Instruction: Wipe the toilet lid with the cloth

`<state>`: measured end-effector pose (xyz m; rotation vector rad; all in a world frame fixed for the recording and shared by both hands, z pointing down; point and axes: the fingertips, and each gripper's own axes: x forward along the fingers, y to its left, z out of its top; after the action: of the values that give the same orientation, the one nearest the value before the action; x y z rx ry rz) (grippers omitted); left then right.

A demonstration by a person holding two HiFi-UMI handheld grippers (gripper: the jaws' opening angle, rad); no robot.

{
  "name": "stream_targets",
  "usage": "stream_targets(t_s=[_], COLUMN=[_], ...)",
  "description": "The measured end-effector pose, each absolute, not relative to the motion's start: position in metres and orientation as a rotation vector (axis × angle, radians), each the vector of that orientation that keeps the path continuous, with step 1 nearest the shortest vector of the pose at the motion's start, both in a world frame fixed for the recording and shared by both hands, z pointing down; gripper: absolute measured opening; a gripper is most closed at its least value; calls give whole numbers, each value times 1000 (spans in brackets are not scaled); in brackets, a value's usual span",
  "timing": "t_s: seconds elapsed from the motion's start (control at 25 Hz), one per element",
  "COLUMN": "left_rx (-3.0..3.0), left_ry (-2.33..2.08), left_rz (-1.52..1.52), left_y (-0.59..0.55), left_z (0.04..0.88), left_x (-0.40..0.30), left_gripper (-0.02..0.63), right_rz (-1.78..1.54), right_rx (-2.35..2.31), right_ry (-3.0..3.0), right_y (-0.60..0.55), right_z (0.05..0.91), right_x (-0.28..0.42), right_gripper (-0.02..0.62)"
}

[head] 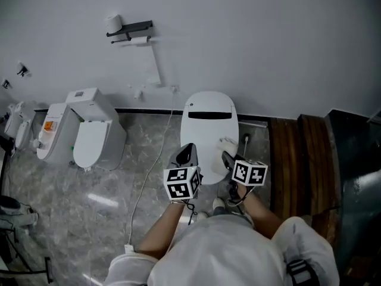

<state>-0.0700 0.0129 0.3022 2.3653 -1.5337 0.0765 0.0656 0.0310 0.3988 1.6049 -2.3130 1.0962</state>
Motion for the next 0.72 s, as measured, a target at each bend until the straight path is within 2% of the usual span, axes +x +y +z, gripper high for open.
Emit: stream_targets(t_s=[0.32,0.72], left_rx=[2346,2345], left_ry=[-1565,-1555], left_rz=[84,128], left_y=[1,-10], left_z=[301,317], left_x=[-68,-45], left_gripper=[14,14], right_rz=[958,960], right_rx=[1615,1608], right_ry=[-2331,-2330], right_y=[20,14], right_z=[382,380], right_x=[59,64], right_gripper=[87,87])
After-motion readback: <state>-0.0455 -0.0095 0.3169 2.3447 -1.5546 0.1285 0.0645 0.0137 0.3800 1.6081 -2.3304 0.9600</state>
